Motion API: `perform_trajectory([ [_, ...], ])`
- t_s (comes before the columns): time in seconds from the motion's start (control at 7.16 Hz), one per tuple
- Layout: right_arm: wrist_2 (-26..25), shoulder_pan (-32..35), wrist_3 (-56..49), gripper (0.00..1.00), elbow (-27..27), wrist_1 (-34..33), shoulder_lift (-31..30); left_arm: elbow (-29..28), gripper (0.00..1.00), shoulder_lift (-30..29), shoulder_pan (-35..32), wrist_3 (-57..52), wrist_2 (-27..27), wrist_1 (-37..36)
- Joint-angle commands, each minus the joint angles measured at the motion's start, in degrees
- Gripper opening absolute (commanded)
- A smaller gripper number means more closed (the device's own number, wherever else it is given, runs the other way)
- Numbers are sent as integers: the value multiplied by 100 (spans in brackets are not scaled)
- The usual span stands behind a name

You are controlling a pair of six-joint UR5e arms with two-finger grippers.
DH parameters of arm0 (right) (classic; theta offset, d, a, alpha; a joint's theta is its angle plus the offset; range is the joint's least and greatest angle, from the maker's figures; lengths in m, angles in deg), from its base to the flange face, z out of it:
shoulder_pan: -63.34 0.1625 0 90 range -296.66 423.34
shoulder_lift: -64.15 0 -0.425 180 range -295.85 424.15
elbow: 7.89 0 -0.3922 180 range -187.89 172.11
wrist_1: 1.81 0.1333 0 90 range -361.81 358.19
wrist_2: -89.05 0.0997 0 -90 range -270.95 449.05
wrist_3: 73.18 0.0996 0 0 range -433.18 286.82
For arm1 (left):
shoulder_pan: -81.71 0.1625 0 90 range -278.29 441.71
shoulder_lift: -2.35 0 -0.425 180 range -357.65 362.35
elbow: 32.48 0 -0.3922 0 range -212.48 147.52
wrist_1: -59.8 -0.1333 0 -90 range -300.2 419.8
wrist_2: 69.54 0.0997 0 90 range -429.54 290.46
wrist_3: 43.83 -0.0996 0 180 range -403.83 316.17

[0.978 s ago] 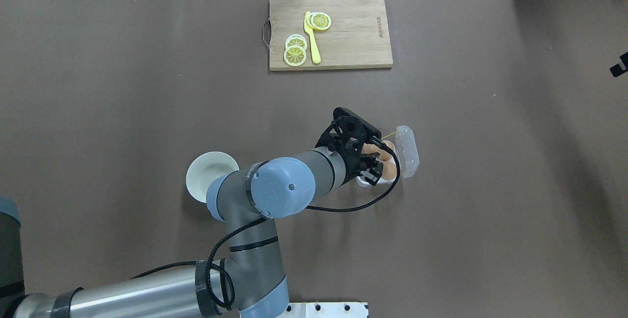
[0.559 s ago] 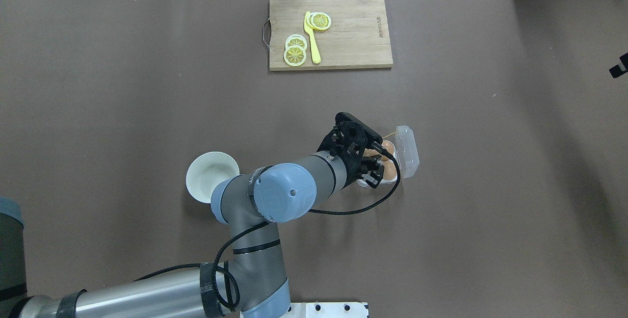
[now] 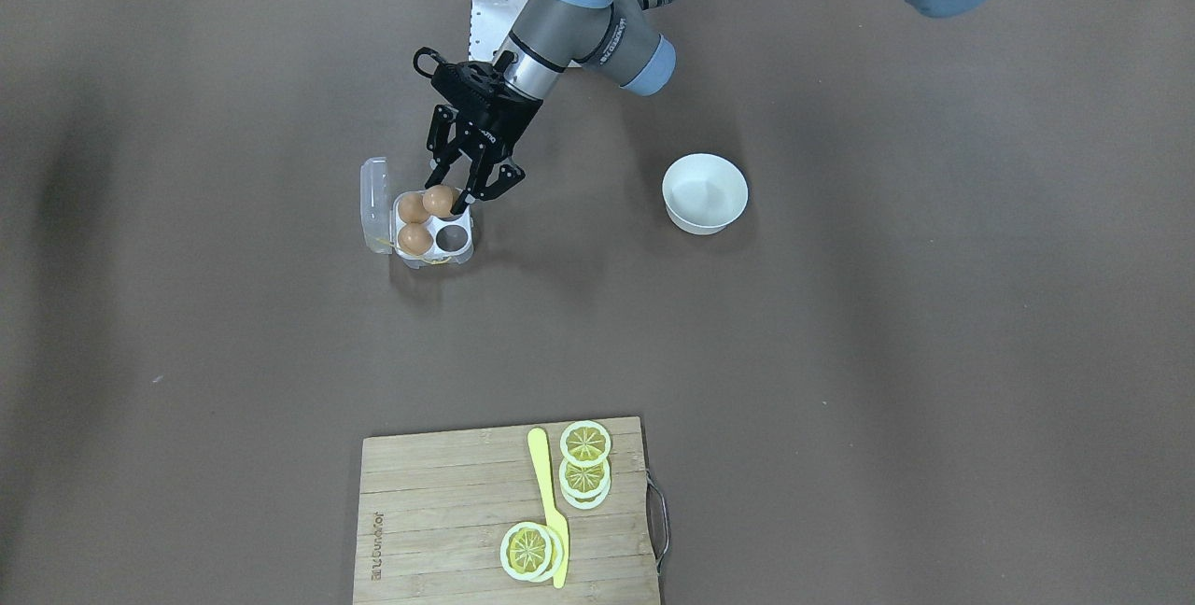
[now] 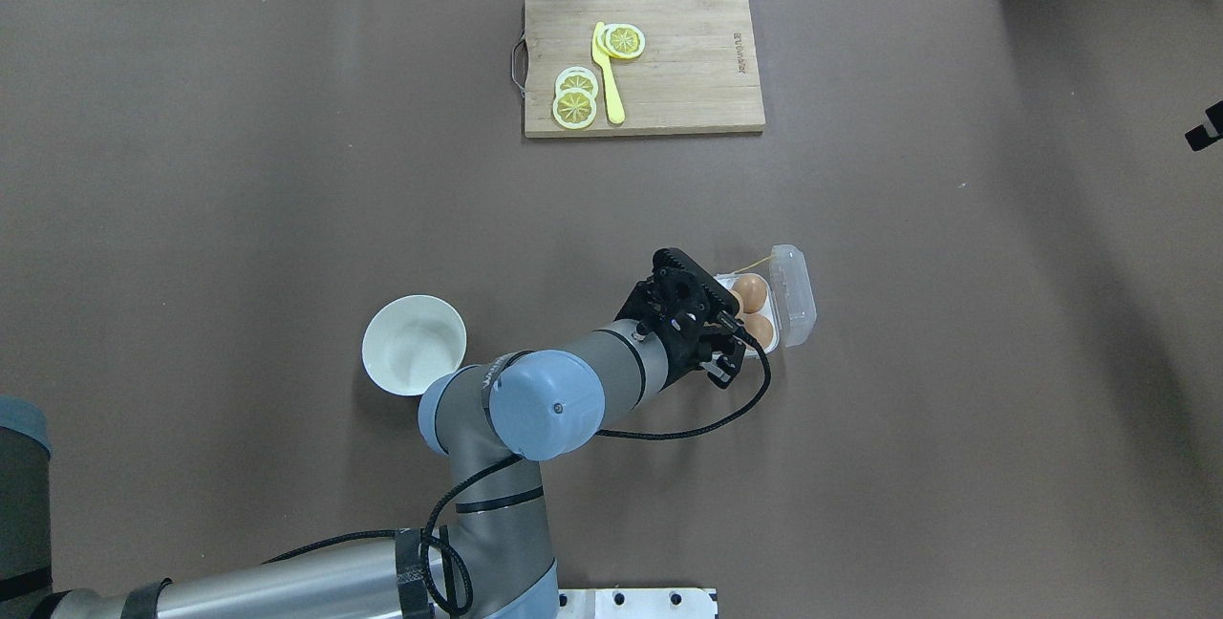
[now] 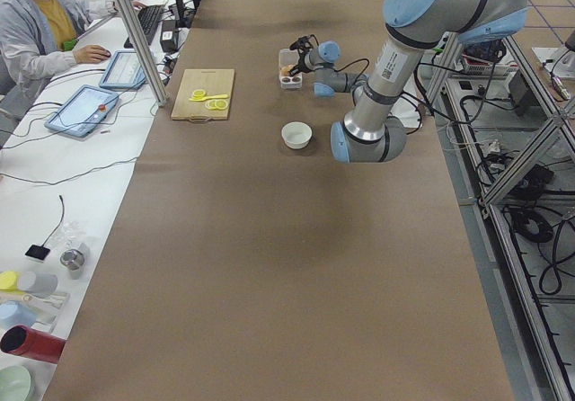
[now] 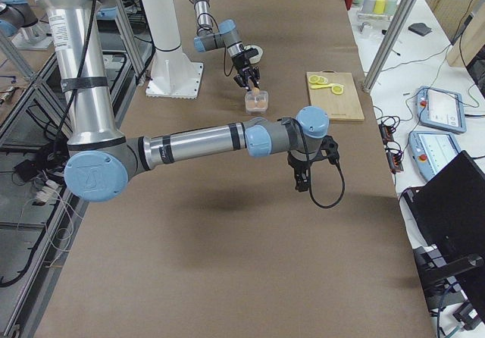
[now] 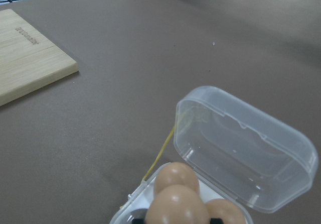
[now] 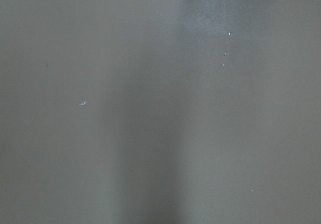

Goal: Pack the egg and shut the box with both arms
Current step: 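Lower the egg into the empty cup and open the left gripper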

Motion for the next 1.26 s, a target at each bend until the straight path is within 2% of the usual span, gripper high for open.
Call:
perform_trajectory([
  [0.0, 0, 0, 1, 100, 0, 0, 2, -12, 28, -11, 29, -10, 3, 23],
  [0.28, 0, 0, 1, 100, -9, 0, 2, -4, 91, -55, 29, -10, 12, 23],
  [0.42, 0, 0, 1, 100, -26, 0, 2, -3, 97, -107, 29, -1, 21, 58],
  [0.98, 0, 0, 1, 100, -35, 0, 28, 110, 97, -143, -23, 42, 65, 94],
  [1.12, -8, 0, 1, 100, -35, 9, 37, 407, 97, -126, -197, 104, 39, -11],
])
